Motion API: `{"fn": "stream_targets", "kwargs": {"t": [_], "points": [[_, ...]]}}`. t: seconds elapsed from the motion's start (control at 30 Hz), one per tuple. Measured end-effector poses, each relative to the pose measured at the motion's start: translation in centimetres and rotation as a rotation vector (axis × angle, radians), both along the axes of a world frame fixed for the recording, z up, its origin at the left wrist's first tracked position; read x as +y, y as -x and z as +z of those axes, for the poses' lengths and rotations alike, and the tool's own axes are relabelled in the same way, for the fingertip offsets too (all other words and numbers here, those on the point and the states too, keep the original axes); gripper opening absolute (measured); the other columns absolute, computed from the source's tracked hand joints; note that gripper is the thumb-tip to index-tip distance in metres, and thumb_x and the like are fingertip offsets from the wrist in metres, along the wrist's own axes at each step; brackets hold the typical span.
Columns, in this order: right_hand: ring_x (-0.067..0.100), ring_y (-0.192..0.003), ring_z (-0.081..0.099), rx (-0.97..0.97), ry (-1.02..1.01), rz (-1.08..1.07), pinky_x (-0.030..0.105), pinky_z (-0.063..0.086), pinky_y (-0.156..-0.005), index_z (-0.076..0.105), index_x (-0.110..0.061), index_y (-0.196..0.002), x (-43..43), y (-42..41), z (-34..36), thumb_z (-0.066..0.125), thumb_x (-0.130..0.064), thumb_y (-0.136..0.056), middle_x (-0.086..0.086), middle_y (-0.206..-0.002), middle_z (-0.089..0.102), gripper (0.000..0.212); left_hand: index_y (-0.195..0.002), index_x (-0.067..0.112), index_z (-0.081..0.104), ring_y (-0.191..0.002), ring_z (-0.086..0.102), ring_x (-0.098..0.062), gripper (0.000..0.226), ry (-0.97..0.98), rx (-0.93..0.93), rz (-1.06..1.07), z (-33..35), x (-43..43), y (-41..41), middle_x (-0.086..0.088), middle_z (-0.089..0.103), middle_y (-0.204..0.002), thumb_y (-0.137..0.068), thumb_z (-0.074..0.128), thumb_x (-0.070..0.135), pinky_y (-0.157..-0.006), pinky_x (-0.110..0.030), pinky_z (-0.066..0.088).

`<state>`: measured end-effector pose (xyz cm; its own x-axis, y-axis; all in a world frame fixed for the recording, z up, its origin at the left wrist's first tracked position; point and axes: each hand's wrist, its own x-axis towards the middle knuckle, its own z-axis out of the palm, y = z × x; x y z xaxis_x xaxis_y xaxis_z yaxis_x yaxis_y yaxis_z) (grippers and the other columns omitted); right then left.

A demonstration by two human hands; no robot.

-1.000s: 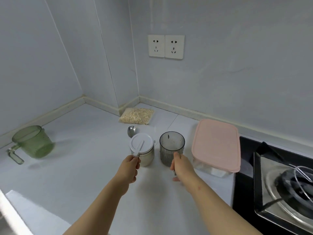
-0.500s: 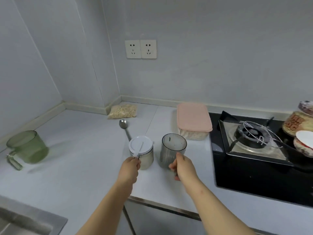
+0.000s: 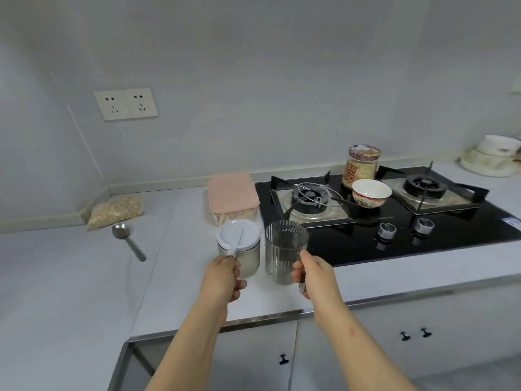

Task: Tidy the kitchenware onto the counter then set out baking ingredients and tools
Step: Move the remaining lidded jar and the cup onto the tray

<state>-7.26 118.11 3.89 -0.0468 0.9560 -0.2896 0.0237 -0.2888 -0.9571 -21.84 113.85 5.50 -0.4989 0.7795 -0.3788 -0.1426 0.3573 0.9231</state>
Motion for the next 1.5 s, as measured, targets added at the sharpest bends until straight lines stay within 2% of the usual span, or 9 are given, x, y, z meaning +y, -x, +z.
{"fn": "stream_targets", "kwargs": {"t": [0.07,0.1,0.13,0.37,0.57,0.7,0.83,1.3,1.5], "points": [[0.012,-0.06,0.045,-0.033,0.026,-0.038,0.022,0.033,-0.057,0.054,-0.012,-0.071,-0.2,-1.9,0.2,0.043,-0.028,-0.097,0.002,-0.066,0.053,0.032,-0.071,0.015,0.04,-0.037,0.048,-0.008,0.024,-0.011,-0.009,-0.037,0.4,0.4,-1.7,0.0,0.036,-0.063,-0.094,0.033,0.008,-0.034,-0.015,0.028],[0.012,-0.06,0.045,-0.043,0.004,-0.155,0.022,0.033,-0.056,0.054,-0.013,-0.071,-0.3,-7.6,0.3,0.043,-0.028,-0.097,0.002,-0.067,0.053,0.032,-0.072,0.015,0.04,-0.037,0.051,-0.008,0.023,0.01,-0.034,-0.129,0.8,1.7,-7.1,0.0,0.037,-0.064,-0.094,0.033,0.009,-0.035,-0.015,0.029],[0.011,-0.06,0.046,-0.033,0.006,-0.165,0.022,0.033,-0.056,0.053,-0.014,-0.071,-0.6,-8.5,0.4,0.043,-0.028,-0.097,0.001,-0.068,0.054,0.032,-0.074,0.015,0.041,-0.037,0.053,-0.008,0.023,0.016,-0.032,-0.142,1.0,1.9,-7.9,0.0,0.037,-0.064,-0.094,0.033,0.01,-0.036,-0.016,0.029],[0.011,-0.056,0.043,-0.013,0.029,-0.404,0.022,0.03,-0.052,0.049,-0.016,-0.069,-1.8,-23.7,1.5,0.044,-0.024,-0.097,0.002,-0.066,0.052,0.03,-0.068,0.014,0.036,-0.038,0.056,-0.009,0.024,0.04,-0.05,-0.345,1.8,3.8,-22.9,0.0,0.033,-0.064,-0.091,0.031,0.009,-0.038,-0.017,0.019],[0.011,-0.056,0.042,-0.002,0.029,-0.501,0.022,0.029,-0.052,0.048,-0.017,-0.068,-2.0,-34.3,1.5,0.045,-0.026,-0.097,0.0,-0.063,0.051,0.031,-0.069,0.016,0.036,-0.035,0.048,-0.007,0.025,-0.008,-0.052,-0.472,1.6,4.7,-33.9,0.003,0.033,-0.061,-0.093,0.032,0.013,-0.039,-0.017,0.015],[0.011,-0.057,0.043,0.024,0.039,-0.559,0.022,0.029,-0.053,0.047,-0.017,-0.068,-1.7,-39.3,1.3,0.044,-0.026,-0.097,0.0,-0.063,0.051,0.03,-0.067,0.017,0.036,-0.043,0.031,-0.011,0.023,-0.011,0.021,-0.569,1.4,5.7,-38.9,0.002,0.034,-0.061,-0.089,0.033,0.011,-0.038,-0.016,0.015],[0.012,-0.056,0.041,0.066,0.063,-0.613,0.022,0.027,-0.05,0.048,-0.017,-0.068,-0.4,-42.7,0.7,0.045,-0.025,-0.097,0.0,-0.062,0.051,0.03,-0.067,0.018,0.038,-0.044,0.027,-0.011,0.022,0.006,0.048,-0.618,1.1,7.8,-42.4,0.003,0.035,-0.061,-0.087,0.033,0.01,-0.04,-0.017,0.015],[0.013,-0.055,0.037,0.118,0.013,-0.72,0.023,0.026,-0.054,0.048,-0.017,-0.071,15.1,-54.7,3.0,0.044,-0.023,-0.098,0.001,-0.061,0.05,0.028,-0.071,0.016,0.041,-0.046,0.032,-0.012,0.02,-0.036,0.006,-0.776,2.6,26.3,-55.7,0.0,0.038,-0.063,-0.088,0.035,0.009,-0.044,-0.019,0.021],[0.012,-0.055,0.038,0.133,-0.014,-0.735,0.024,0.028,-0.054,0.049,-0.018,-0.073,21.1,-60.8,3.9,0.044,-0.026,-0.097,-0.001,-0.063,0.052,0.026,-0.068,0.015,0.042,-0.043,0.035,-0.013,0.025,-0.027,-0.044,-0.769,3.9,33.6,-62.2,0.0,0.038,-0.06,-0.093,0.037,0.013,-0.036,-0.016,0.024]]}}
